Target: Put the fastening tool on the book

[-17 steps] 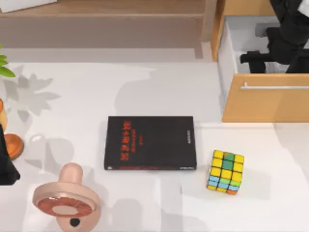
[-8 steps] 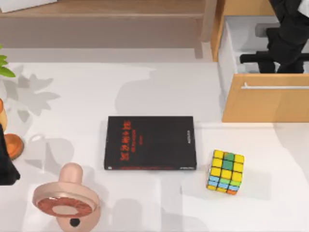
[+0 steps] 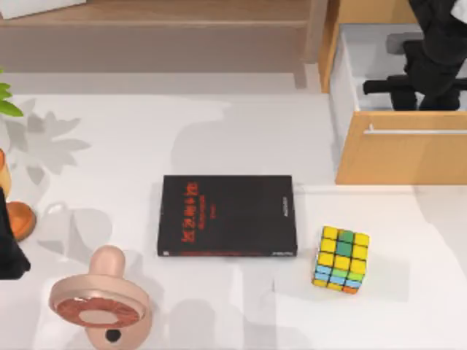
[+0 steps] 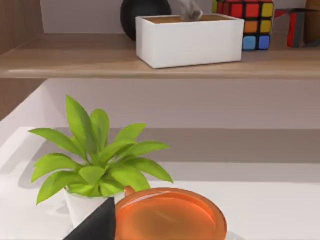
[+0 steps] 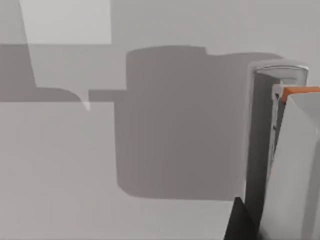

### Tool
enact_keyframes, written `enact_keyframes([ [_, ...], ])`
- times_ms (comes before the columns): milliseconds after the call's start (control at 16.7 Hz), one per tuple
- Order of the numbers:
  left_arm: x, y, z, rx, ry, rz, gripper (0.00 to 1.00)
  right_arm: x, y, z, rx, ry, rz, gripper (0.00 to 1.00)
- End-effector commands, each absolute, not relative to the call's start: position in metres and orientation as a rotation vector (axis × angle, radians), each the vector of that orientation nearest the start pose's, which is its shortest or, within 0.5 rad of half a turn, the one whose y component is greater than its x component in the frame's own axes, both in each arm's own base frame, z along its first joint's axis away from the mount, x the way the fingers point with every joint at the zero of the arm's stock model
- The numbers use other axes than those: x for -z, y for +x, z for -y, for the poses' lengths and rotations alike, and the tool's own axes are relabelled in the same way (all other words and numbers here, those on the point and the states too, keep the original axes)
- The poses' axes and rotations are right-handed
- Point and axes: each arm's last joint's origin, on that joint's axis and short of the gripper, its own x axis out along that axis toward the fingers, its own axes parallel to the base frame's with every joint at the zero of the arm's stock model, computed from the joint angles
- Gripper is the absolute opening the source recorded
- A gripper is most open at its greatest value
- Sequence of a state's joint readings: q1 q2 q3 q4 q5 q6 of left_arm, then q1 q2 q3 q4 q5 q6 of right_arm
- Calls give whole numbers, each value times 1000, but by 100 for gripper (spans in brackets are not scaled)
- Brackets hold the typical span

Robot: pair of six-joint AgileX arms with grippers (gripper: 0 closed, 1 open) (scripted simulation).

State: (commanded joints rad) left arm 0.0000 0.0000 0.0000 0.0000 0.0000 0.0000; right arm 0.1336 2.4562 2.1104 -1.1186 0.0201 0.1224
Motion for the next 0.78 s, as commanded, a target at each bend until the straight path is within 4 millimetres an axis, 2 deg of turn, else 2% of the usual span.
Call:
enact_keyframes([
  [180, -160, 106, 1, 0, 0, 0, 100, -166, 478, -76, 24, -47, -1450, 0],
  [420, -160, 106, 1, 0, 0, 0, 100, -219, 464, -88, 115, -53, -1359, 0],
  [600, -160, 106, 1, 0, 0, 0, 100, -258, 450, -116, 149, -26, -1261, 0],
  [780, -160, 106, 1, 0, 0, 0, 100, -282, 431, -160, 139, 11, -1198, 0],
])
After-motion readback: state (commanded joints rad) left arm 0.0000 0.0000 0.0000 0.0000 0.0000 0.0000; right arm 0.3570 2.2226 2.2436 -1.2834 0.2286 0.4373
